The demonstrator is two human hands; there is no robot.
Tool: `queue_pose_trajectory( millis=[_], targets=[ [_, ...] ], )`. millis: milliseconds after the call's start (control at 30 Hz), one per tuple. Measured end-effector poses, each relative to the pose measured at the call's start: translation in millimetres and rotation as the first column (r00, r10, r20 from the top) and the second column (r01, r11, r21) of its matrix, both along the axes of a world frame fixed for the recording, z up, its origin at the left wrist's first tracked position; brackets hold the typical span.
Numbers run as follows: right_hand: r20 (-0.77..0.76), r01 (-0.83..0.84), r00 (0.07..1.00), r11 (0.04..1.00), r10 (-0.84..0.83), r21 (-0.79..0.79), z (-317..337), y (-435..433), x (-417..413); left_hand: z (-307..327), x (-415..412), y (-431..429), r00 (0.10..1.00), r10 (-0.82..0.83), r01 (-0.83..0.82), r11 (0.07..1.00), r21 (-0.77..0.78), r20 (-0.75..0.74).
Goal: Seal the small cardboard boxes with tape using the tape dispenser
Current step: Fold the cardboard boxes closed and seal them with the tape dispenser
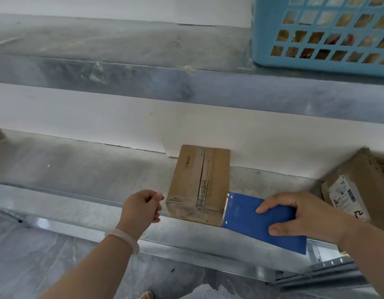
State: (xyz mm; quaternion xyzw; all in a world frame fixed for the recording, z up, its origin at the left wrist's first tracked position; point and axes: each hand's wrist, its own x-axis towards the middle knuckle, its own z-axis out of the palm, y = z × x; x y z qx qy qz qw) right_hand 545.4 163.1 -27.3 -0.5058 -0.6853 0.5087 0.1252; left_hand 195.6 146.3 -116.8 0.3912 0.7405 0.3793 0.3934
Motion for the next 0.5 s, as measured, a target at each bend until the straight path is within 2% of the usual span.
queue_pose_trajectory(
  millis=[200, 267, 333, 400, 433, 500],
  targets=[
    [0.027, -0.001, 1.0, 1.0, 0.001, 0.023, -10, 5, -6, -14, 13, 0, 0.999, 0.0, 0.001, 1.0, 0.016, -0.033],
    [0.028, 0.001, 1.0, 1.0, -0.002, 0.029, -11, 5, -7, -19, 14, 2, 0.999, 0.014, -0.013, 1.0, -0.006, 0.04],
    [0.027, 0.005, 1.0, 0.999, -0.006, 0.034, -11, 6, -6, -24, 11, 3, 0.995, 0.012, -0.001, 0.995, -0.102, 0.1],
    [0.025, 0.005, 1.0, 0.999, -0.005, 0.033, -12, 5, -6, -26, 7, 3, 0.999, -0.033, 0.032, 0.99, -0.137, -0.002],
    [0.024, 0.004, 1.0, 0.999, -0.005, 0.036, -12, 6, -6, -24, 6, 4, 0.994, -0.029, 0.02, 0.996, -0.084, -0.108],
    [0.021, 0.001, 1.0, 0.999, -0.002, 0.041, -13, 6, -6, -12, 11, 7, 0.945, 0.029, 0.022, 0.988, 0.152, -0.325]
  ],
)
